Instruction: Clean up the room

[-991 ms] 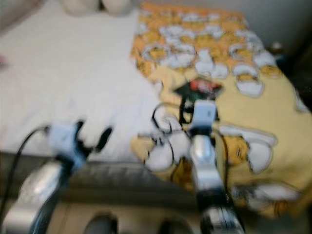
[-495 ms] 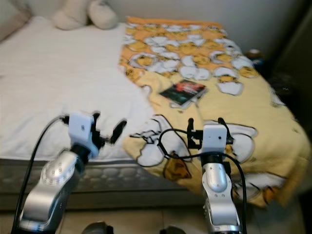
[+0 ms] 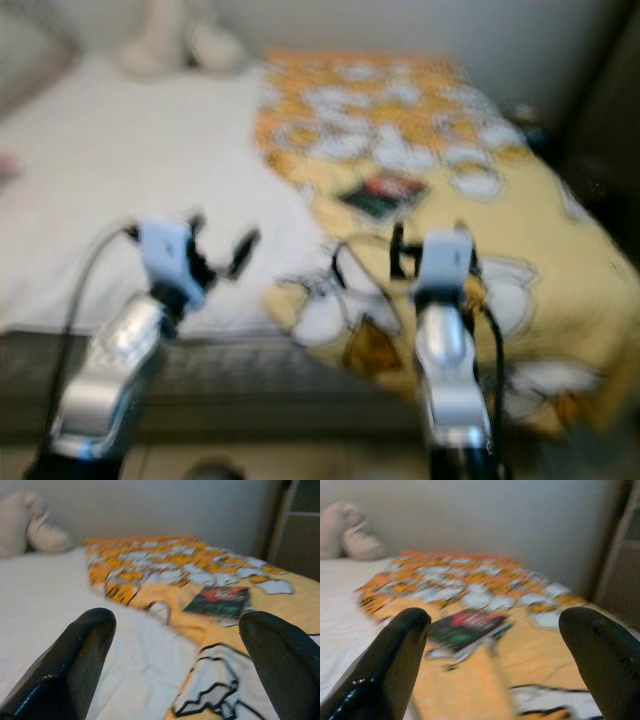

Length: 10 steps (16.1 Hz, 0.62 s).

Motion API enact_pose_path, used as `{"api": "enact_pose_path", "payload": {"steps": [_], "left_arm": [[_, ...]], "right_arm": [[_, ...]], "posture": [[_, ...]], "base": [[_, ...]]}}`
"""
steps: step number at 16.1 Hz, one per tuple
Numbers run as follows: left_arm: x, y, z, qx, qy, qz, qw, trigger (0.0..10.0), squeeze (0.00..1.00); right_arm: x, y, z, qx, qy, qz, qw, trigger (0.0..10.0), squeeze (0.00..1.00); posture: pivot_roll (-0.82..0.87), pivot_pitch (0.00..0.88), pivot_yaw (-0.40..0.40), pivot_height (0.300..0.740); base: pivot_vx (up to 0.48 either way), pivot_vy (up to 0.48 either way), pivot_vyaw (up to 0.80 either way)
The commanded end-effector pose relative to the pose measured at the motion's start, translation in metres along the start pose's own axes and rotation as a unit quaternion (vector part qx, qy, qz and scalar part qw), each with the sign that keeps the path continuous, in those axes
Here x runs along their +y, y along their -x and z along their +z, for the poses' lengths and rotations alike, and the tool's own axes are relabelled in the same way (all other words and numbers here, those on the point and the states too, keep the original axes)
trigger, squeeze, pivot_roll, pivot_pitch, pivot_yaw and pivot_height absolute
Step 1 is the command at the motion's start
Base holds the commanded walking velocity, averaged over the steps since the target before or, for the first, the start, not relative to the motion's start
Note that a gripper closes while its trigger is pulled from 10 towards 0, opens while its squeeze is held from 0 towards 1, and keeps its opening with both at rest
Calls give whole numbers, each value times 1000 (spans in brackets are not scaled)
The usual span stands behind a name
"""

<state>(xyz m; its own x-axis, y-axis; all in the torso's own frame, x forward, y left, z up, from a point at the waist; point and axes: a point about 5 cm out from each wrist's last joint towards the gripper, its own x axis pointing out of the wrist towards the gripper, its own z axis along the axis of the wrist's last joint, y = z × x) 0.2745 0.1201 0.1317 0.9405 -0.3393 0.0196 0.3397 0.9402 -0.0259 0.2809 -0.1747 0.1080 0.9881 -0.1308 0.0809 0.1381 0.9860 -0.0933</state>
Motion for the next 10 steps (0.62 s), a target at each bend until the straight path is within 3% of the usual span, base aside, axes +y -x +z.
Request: {"api": "enact_pose_path", "payload": {"steps": [1,7,10], "left_arm": [[5,-3,4,-5,-3,8,1000,10000,0],[-4,-7,4,-8,-19,-21,1000,10000,0],[-7,-9,3,-7,-16,-31,999,10000,0]], "right_arm": [[3,-5,6,-8,-9,6,1000,10000,0],[6,-5,5,-3,-8,10,1000,10000,0],[4,-7,4,-1,-10,5,1000,10000,0]], "posture": [[-17,0,5,719],[-28,0,9,719],[-37,0,14,719]], "base": [[461,0,0],[477,0,0],[480,0,-800]]}}
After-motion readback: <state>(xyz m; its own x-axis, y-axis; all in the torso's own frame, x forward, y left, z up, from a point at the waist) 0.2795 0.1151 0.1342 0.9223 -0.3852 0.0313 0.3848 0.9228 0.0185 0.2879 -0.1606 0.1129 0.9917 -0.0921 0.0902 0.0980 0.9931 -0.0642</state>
